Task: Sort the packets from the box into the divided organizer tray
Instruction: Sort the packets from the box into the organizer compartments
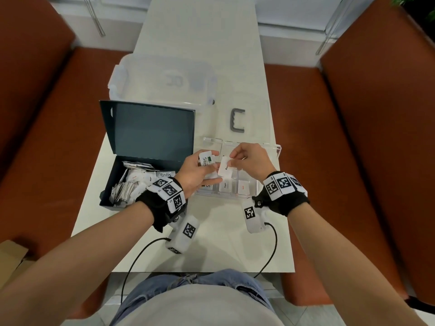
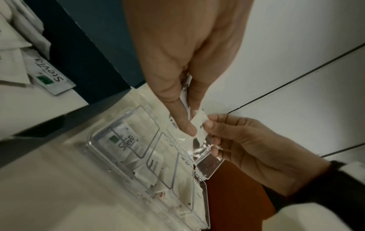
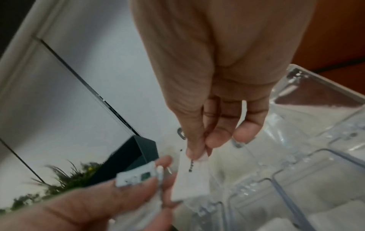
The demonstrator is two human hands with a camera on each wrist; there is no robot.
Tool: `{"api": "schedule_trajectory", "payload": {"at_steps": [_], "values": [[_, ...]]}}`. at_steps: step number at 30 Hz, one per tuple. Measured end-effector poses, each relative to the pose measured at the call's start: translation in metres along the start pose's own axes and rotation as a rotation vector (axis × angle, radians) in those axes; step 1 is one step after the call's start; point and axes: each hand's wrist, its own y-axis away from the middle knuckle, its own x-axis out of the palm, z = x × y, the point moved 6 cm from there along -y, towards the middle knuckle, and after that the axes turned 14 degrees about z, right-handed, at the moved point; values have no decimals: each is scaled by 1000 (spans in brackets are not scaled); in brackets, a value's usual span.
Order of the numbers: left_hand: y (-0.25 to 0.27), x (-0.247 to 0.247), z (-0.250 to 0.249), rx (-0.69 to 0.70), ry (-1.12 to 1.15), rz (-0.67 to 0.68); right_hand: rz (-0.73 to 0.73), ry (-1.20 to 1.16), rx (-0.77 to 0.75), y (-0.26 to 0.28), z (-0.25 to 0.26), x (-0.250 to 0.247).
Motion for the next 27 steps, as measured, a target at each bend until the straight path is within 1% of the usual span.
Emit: {"api": "schedule_trajectory", "payload": {"at_steps": [2,3,6,10,14,18,22,25,27], "values": [[3,-7,-1,5,-21,-31,-34,39,64,-6,-12,1],[4,-10,-2,5,-30,-41,-23,88,102,-9,-18,5],[8,-14,-3,2,-37,-54,64,247,181,-18,-31,23],[11,-15,-5,1,-37,-52,103,327,233,-22,-39,37],[12,-15,-4,-13,-25,-62,89,401,255,-24,-40,42],[10,-14,-2,-34,-5,-47,85,585,242,-24,-40,50],[7,-11,0,-68,81,-19,114,689,210,-24,-39,55],[7,-7,1,-119,173,32,52,775,140,-20,-30,51],[7,-6,1,-144,223,68,-15,730,95,-16,-21,43]]}}
